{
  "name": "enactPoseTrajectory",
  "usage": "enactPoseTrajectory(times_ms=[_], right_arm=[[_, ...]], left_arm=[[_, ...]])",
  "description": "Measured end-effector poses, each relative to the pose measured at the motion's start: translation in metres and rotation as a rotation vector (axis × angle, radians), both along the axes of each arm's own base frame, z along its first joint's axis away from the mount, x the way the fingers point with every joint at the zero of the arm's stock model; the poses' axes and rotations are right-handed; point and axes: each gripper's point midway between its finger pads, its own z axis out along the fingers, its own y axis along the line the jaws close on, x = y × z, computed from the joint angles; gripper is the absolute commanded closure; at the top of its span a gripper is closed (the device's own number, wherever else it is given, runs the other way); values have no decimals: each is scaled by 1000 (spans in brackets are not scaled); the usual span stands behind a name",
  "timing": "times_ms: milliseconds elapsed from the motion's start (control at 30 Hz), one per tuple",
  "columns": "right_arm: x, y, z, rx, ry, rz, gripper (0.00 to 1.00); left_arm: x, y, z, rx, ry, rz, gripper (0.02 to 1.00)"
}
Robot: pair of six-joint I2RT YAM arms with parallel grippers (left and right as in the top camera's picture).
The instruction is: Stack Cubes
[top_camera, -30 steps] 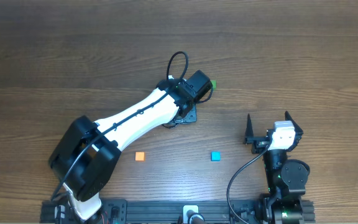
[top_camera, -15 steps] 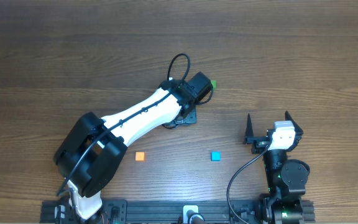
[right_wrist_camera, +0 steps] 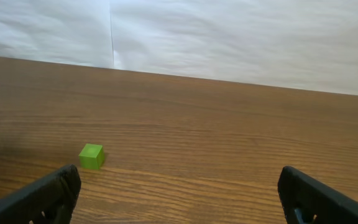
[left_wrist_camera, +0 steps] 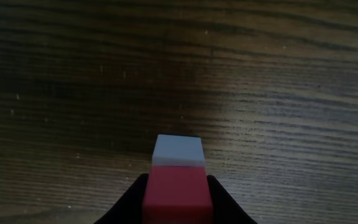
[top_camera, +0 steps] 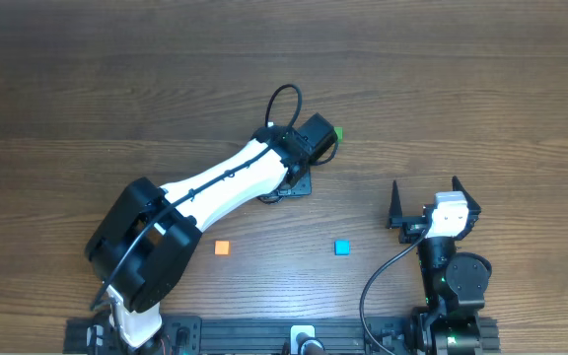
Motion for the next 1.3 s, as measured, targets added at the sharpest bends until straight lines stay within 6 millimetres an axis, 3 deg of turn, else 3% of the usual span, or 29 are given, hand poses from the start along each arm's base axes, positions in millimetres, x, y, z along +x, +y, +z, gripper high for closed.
enactPoseTrajectory(times_ms=[867,1000,1133,1167,1200,1233,1300], right_arm=[[0,0,0,0,0,0,9],[0,0,0,0,0,0,7],[0,0,0,0,0,0,9],[0,0,0,0,0,0,7],[0,0,0,0,0,0,7],[0,0,0,0,0,0,7],[0,0,0,0,0,0,9]], left_arm=[[1,0,-3,2,1,3,908],[1,0,-3,2,1,3,695],[1,0,-4,1,2,12,334],[1,0,-4,2,2,10,169],[2,0,-4,2,1,13,80],[2,1,-4,4,0,12,18],[2,1,-4,4,-1,13,18]])
